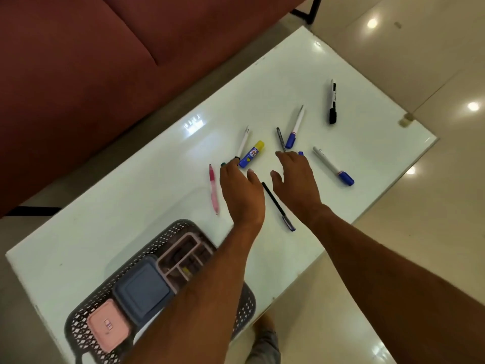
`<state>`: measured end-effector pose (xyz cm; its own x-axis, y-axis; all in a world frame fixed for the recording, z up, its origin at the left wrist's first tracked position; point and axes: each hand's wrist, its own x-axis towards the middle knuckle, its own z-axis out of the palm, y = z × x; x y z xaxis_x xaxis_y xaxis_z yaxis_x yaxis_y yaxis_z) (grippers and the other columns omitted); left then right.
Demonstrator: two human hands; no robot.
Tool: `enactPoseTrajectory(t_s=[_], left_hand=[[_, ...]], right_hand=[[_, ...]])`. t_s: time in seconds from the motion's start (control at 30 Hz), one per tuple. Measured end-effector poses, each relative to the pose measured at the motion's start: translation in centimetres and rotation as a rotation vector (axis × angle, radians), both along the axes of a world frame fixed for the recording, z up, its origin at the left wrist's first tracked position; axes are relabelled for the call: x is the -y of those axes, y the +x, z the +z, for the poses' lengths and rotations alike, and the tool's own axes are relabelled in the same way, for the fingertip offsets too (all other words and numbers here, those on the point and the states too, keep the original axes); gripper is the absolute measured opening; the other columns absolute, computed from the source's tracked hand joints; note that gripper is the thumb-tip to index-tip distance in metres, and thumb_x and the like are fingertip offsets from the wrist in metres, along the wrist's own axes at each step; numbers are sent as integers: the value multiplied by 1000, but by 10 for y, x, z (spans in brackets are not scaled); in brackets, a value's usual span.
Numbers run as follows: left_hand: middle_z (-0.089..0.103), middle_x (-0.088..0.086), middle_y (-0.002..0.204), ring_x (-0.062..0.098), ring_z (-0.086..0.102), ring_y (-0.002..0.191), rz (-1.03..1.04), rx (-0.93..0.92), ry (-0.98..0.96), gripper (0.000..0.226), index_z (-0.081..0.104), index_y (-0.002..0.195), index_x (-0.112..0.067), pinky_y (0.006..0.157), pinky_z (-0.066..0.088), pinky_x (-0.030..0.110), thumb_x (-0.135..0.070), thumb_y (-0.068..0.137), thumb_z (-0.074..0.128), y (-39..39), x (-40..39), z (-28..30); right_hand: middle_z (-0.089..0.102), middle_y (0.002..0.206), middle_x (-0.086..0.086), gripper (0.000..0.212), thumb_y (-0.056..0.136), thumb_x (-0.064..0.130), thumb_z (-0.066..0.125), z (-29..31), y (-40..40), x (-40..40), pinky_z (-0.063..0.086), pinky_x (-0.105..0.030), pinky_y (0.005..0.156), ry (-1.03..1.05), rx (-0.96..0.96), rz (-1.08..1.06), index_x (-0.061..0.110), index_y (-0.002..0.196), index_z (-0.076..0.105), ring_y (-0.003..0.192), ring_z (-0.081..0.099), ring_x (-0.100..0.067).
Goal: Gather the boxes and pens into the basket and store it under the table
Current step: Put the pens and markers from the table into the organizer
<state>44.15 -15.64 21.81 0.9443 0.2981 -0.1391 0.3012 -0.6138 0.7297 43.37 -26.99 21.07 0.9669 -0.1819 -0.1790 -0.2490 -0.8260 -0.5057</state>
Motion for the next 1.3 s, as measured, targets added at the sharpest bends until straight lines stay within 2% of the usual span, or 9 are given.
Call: enactPoseTrajectory(t_s=[0.17, 0.3, 0.47, 0.63, 0.73, 0.83, 0.97, 1.07, 1.3], left_hand=[[61, 9, 125, 23, 56, 125, 114, -23, 56, 33, 61, 124, -6, 102, 38, 13, 0, 92, 63, 14, 1, -22], [63, 10, 119, 29, 62, 118, 198, -11, 83, 30, 63, 115, -9, 97, 55, 41, 5, 88, 63, 19, -4, -33], [64, 8, 112, 23, 66, 104, 262, -20, 92, 26, 63, 113, -8, 88, 55, 30, 1, 89, 67, 27, -3, -35], [70, 9, 115, 20, 62, 121, 236, 39, 167, 20, 67, 112, -5, 100, 38, 14, -4, 91, 69, 18, 18, -44], [69, 7, 116, 19, 65, 113, 238, 45, 125, 24, 65, 116, -8, 101, 53, 27, -7, 92, 69, 22, 25, -51], [69, 5, 114, 20, 67, 107, 255, 27, 129, 25, 65, 117, -11, 94, 58, 34, -9, 92, 70, 29, 32, -52], [70, 5, 112, 18, 68, 103, 273, 13, 110, 20, 67, 114, -11, 88, 51, 20, -12, 94, 68, 32, 55, -49], [71, 6, 112, 18, 69, 105, 261, 10, 111, 21, 68, 116, -11, 92, 58, 29, -15, 95, 67, 35, 72, -51], [71, 8, 98, 23, 66, 97, 43, 54, 181, 13, 70, 105, -9, 87, 55, 32, -15, 93, 69, 62, 113, -54]], right_hand=[[61, 131, -15, 42, 95, 11, 63, -17, 15, 7, 42, -39, 106, 7, 16, 77, 3, 136, 57, 124, 54, -33], [66, 121, -17, 34, 93, 2, 62, -28, 41, -1, 47, -41, 99, 5, 85, 178, 2, 126, 65, 113, 59, -35], [65, 126, -15, 52, 82, -17, 58, -33, 95, -9, 45, -40, 102, -55, 106, 410, 7, 128, 66, 119, 57, -32], [61, 127, -17, 48, 87, -11, 57, -36, 139, -6, 41, -43, 100, -212, 65, 778, 9, 130, 65, 122, 52, -35], [58, 130, -13, 40, 94, 1, 57, -39, 150, -5, 37, -39, 104, -290, 38, 901, 12, 132, 63, 125, 47, -30], [60, 124, -12, 34, 95, 7, 59, -42, 158, -3, 37, -38, 101, -301, 50, 913, 13, 128, 66, 121, 49, -30], [65, 112, -14, 31, 91, 4, 63, -47, 166, 4, 39, -42, 95, -271, 84, 877, 10, 119, 72, 113, 54, -34], [66, 108, -15, 35, 84, -4, 64, -46, 173, 12, 40, -44, 93, -250, 99, 858, 9, 116, 74, 109, 56, -37], [63, 111, -12, 43, 81, -3, 59, -44, 195, 48, 36, -41, 94, -295, 59, 800, 14, 119, 72, 110, 53, -33]])
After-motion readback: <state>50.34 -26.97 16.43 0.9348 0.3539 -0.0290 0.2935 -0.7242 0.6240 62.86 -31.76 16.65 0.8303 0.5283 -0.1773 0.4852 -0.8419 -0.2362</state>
